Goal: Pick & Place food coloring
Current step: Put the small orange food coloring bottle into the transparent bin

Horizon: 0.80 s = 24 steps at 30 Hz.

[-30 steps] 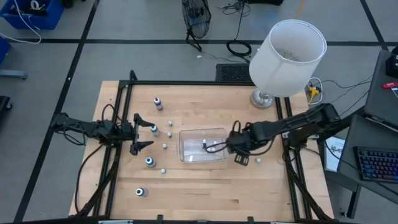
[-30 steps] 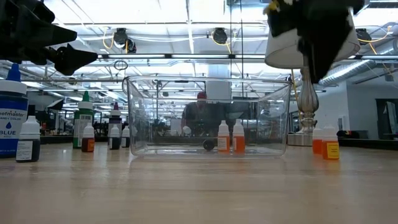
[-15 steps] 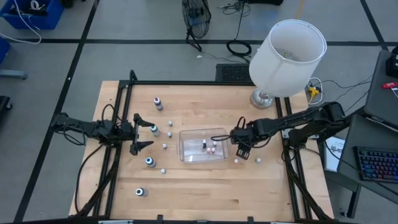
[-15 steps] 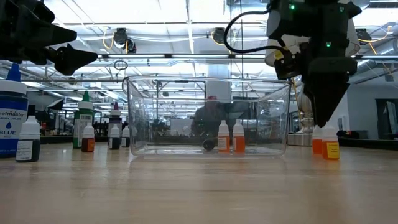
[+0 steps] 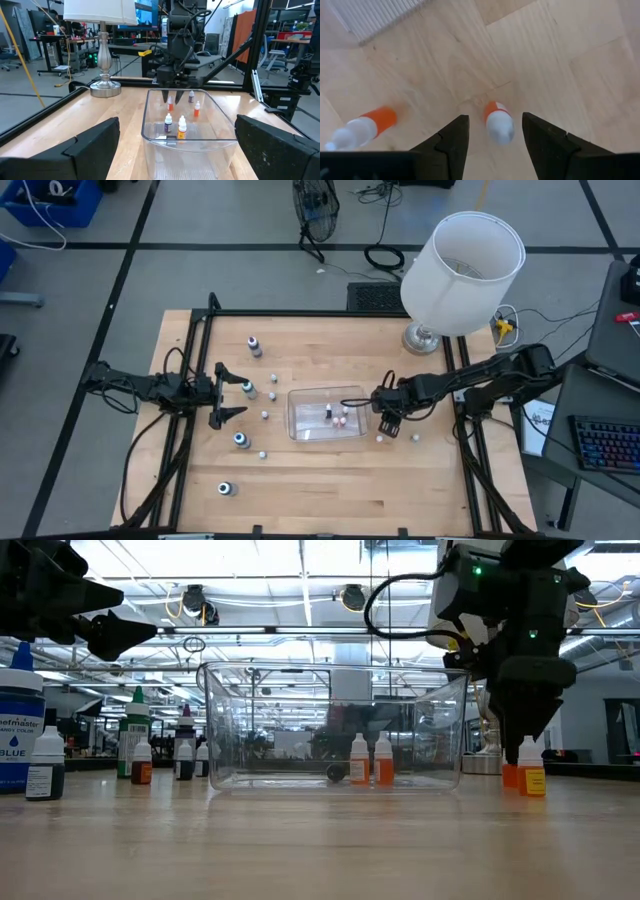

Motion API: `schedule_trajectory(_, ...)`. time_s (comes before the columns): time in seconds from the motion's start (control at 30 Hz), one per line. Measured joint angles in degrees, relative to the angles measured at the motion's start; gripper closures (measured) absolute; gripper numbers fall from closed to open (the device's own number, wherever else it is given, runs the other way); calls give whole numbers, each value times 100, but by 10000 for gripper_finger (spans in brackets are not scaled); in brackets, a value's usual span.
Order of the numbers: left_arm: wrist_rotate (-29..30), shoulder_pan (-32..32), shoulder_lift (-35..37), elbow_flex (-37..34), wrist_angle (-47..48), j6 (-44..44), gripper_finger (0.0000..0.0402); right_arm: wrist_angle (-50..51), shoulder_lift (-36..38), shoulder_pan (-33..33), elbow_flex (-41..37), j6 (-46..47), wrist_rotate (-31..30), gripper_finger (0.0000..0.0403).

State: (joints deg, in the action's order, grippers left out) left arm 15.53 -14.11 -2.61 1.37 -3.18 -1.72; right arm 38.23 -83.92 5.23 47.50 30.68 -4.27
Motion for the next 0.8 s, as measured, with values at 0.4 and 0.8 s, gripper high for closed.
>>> schedule_trajectory(0.4,0,-1,-1,0,0,-1,11,-307,0,-157,-176,-75,-4,232)
schedule_trajectory(0.8,0,-2,0,0,0,-2,11,-298,0,-192,-176,-164,143,288)
